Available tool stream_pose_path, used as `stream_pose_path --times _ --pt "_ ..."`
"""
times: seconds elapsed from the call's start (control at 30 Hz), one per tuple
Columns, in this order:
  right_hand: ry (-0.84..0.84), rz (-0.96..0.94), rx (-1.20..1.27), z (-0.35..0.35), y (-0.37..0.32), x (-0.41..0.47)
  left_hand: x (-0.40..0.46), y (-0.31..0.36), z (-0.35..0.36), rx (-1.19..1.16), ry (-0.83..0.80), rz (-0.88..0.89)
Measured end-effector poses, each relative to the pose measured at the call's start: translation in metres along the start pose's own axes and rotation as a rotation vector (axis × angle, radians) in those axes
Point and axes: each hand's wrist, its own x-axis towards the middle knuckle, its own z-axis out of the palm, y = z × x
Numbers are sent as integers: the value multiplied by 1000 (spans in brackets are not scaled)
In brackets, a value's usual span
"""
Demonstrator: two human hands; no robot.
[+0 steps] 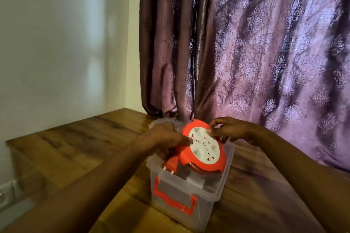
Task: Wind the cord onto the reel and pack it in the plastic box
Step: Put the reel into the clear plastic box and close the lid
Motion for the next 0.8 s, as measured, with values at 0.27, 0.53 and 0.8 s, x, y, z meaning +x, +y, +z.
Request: stream_pose_path --times 0.27,0.53,0.8 --pt "-9 -62 -200 14 4 -1 -10 -1 13 86 -107 -51" --pt "-14 -21 -450 28 -5 2 -22 8 20 581 -69 75" --pt "26 -41 -579 39 -4 17 -31 12 23 951 41 192"
